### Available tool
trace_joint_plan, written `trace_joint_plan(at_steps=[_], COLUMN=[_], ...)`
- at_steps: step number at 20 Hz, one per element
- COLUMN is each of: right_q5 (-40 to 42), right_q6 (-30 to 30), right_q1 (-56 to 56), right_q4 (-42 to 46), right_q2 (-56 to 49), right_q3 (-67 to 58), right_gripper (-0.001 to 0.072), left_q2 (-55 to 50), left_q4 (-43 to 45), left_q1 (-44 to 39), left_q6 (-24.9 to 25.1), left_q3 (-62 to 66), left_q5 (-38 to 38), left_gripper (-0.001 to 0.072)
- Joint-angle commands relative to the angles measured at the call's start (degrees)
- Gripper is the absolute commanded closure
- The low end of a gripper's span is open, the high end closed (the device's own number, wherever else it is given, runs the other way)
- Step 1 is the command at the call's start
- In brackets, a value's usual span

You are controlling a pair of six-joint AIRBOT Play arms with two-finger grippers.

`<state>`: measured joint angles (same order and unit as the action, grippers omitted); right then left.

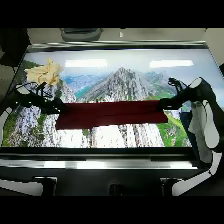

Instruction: Fold the shirts.

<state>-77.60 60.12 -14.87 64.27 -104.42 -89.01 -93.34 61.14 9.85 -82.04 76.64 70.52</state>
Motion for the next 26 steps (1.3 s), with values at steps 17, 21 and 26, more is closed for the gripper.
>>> trace_joint_plan(at_steps=[17, 21, 26], right_q5=[-6.1, -11.1, -11.8], right_q6=[0.7, 1.3, 6.8], right_q1=[2.8, 5.5, 6.9], right_q4=[-5.6, -5.5, -5.5], right_q2=[13.0, 27.1, 41.2], right_q3=[0.7, 0.7, 0.7], right_gripper=[0.0669, 0.0669, 0.0668], left_q2=[7.0, -1.2, -10.3], left_q4=[-5.7, -15.5, -34.2], left_q1=[-32.2, -39.1, -46.5], left_q6=[-8.9, -14.9, -12.1], left_q3=[-2.6, -1.7, 0.7], left_q5=[-20.7, -31.1, -35.9], left_gripper=[0.0677, 0.0677, 0.0677])
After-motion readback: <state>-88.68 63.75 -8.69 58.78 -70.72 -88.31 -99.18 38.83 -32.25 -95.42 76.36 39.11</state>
